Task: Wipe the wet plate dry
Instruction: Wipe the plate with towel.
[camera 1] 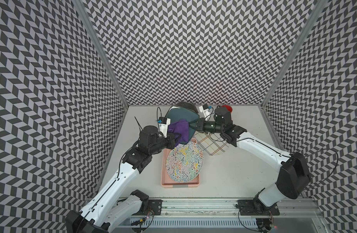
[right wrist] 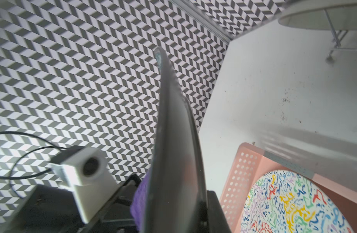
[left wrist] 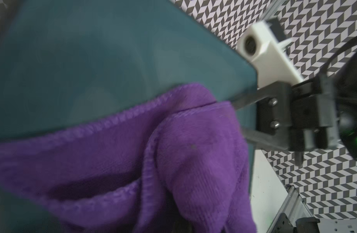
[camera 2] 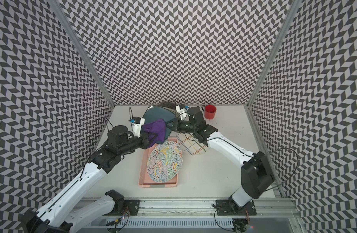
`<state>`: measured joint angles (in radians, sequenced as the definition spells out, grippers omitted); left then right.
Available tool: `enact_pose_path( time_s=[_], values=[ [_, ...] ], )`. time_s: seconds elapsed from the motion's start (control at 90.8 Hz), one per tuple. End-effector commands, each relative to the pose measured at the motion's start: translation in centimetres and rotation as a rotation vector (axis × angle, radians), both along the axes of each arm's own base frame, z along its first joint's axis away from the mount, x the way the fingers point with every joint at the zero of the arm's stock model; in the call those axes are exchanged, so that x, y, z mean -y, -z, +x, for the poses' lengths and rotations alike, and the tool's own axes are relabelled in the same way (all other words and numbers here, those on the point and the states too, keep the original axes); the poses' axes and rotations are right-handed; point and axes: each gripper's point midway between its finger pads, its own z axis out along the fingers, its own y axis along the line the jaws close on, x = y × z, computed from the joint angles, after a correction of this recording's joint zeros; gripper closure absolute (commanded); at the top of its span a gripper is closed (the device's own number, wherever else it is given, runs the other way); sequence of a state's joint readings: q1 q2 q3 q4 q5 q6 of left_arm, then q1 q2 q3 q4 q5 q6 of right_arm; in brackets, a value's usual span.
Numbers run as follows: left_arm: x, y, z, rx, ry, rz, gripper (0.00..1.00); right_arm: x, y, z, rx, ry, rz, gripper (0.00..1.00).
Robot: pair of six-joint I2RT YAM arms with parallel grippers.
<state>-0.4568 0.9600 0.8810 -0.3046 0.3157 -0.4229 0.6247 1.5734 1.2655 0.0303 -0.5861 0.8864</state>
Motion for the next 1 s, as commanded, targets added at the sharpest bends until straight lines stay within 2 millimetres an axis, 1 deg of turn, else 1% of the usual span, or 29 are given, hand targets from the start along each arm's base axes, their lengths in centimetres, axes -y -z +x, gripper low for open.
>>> enact_pose_path(
  time_s=[0.0,0.044,0.121,0.165,0.209,0.253,0.297,0.386,0.463,0.496,0.54,0.595,0.639,0.661,0.716,0.749,0.782,0.804,0.837,0.859,0.892,0.936,0.991],
  values=[
    [1.4,0.3,-0.5,-0.004,0.082,0.000,1.00,0.1,-11.2,-2.1,0.232,-0.066,0.281,1.00],
    [2.6,-0.4,-0.7,0.009,0.136,-0.016,1.00,0.2,-11.9,-2.4,0.240,-0.073,0.300,1.00],
    [4.2,0.2,0.0,-0.011,0.170,0.028,1.00,0.7,-13.6,-2.9,0.266,-0.071,0.351,1.00],
    [4.2,0.9,0.7,-0.037,0.145,0.064,1.00,1.2,-14.5,-2.9,0.282,-0.050,0.381,1.00],
    [3.5,1.3,1.6,-0.049,0.090,0.089,1.00,1.7,-15.5,-3.0,0.305,-0.027,0.410,1.00],
    [2.4,1.3,2.6,-0.047,0.017,0.105,1.00,2.3,-16.3,-3.2,0.328,-0.009,0.426,1.00],
    [0.8,0.9,3.8,-0.046,-0.067,0.108,1.00,2.7,-16.8,-3.6,0.352,-0.006,0.427,1.00],
    [-3.7,0.0,6.4,-0.075,-0.245,0.077,1.00,3.0,-16.9,-4.8,0.401,-0.028,0.405,1.00],
    [-7.8,-0.6,8.4,-0.106,-0.389,0.063,1.00,2.9,-15.6,-6.1,0.418,-0.061,0.380,1.00],
    [-8.8,-1.1,9.0,-0.104,-0.422,0.066,1.00,2.9,-14.9,-6.7,0.420,-0.079,0.369,1.00],
    [-9.3,-1.7,9.7,-0.097,-0.434,0.080,1.00,2.6,-13.8,-7.6,0.412,-0.104,0.346,1.00],
    [-8.4,-2.6,10.1,-0.080,-0.382,0.083,1.00,2.0,-12.7,-8.7,0.418,-0.135,0.312,1.00],
    [-6.5,-3.3,10.1,-0.057,-0.299,0.065,1.00,1.5,-12.0,-9.4,0.429,-0.156,0.281,1.00],
    [-5.2,-3.8,9.9,-0.037,-0.246,0.058,1.00,1.3,-12.0,-9.5,0.436,-0.162,0.271,1.00],
    [-1.1,-4.6,8.7,0.025,-0.088,0.072,1.00,1.2,-12.2,-9.5,0.440,-0.164,0.271,1.00],
    [1.6,-4.9,7.5,0.062,0.005,0.094,1.00,1.5,-12.7,-9.2,0.446,-0.144,0.283,1.00],
    [3.9,-4.9,6.3,0.087,0.080,0.111,1.00,2.0,-13.4,-8.5,0.449,-0.114,0.300,1.00],
    [5.2,-4.9,5.5,0.097,0.120,0.115,1.00,2.4,-13.9,-8.0,0.455,-0.092,0.317,1.00],
    [6.3,-4.8,4.6,0.104,0.155,0.107,1.00,3.4,-14.6,-7.0,0.448,-0.054,0.342,1.00],
    [6.6,-4.6,4.3,0.099,0.160,0.098,1.00,3.9,-15.0,-6.7,0.446,-0.037,0.361,1.00],
    [6.2,-4.4,4.4,0.089,0.130,0.080,1.00,4.7,-15.3,-5.9,0.435,-0.011,0.378,1.00],
    [4.8,-3.9,4.9,0.071,0.049,0.074,1.00,5.3,-15.6,-5.2,0.430,0.008,0.385,1.00],
    [2.3,-3.8,5.8,0.057,-0.043,0.068,1.00,5.3,-15.0,-4.7,0.421,0.007,0.348,1.00]
  ],
)
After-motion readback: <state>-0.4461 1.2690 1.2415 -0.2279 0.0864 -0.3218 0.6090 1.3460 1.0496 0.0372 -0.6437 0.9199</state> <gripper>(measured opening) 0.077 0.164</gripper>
